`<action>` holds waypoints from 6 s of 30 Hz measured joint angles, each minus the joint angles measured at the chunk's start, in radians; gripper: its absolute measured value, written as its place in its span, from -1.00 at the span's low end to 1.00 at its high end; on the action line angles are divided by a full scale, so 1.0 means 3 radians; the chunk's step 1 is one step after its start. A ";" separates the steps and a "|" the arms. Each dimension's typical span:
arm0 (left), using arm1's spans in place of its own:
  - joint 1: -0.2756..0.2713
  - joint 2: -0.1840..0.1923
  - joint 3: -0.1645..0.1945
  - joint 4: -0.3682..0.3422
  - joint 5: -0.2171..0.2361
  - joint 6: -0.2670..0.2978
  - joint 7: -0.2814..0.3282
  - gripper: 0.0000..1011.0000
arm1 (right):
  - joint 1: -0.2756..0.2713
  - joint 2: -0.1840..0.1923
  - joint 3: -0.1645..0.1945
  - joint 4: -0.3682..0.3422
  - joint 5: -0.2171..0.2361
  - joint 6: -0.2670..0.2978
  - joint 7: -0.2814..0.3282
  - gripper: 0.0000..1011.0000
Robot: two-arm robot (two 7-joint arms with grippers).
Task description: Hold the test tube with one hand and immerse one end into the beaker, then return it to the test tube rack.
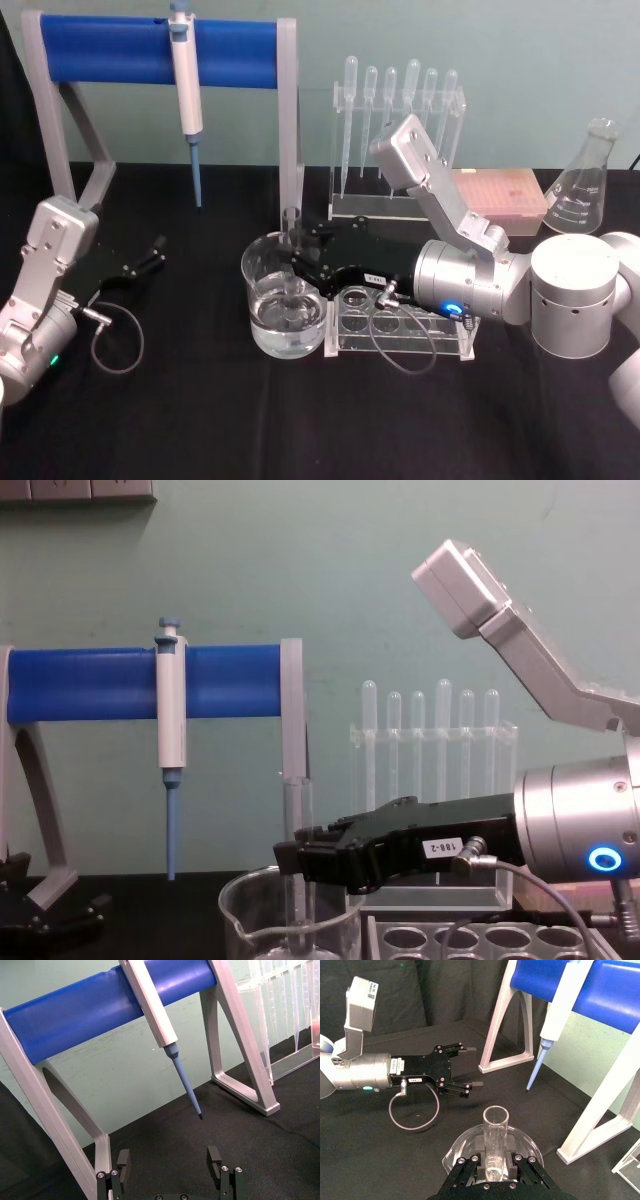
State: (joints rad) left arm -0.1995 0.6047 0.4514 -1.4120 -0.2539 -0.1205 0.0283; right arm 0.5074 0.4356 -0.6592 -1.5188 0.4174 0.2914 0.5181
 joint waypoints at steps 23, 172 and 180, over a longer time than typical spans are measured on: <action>0.0000 0.0000 0.0000 0.0000 0.0000 0.0000 0.0000 0.98 | 0.0000 0.0000 0.0000 0.0000 0.0000 0.0000 0.0000 -0.56; 0.0000 0.0000 0.0000 0.0000 0.0000 0.0000 0.0000 0.98 | 0.0000 0.0000 0.0000 0.0000 0.0000 0.0000 0.0000 -0.56; 0.0000 0.0000 0.0000 0.0000 0.0000 0.0000 0.0000 0.98 | 0.0000 0.0000 0.0000 0.0000 0.0000 0.0000 0.0000 -0.56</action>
State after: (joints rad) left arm -0.1995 0.6047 0.4514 -1.4120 -0.2539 -0.1206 0.0283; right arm 0.5073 0.4356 -0.6592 -1.5188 0.4174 0.2915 0.5181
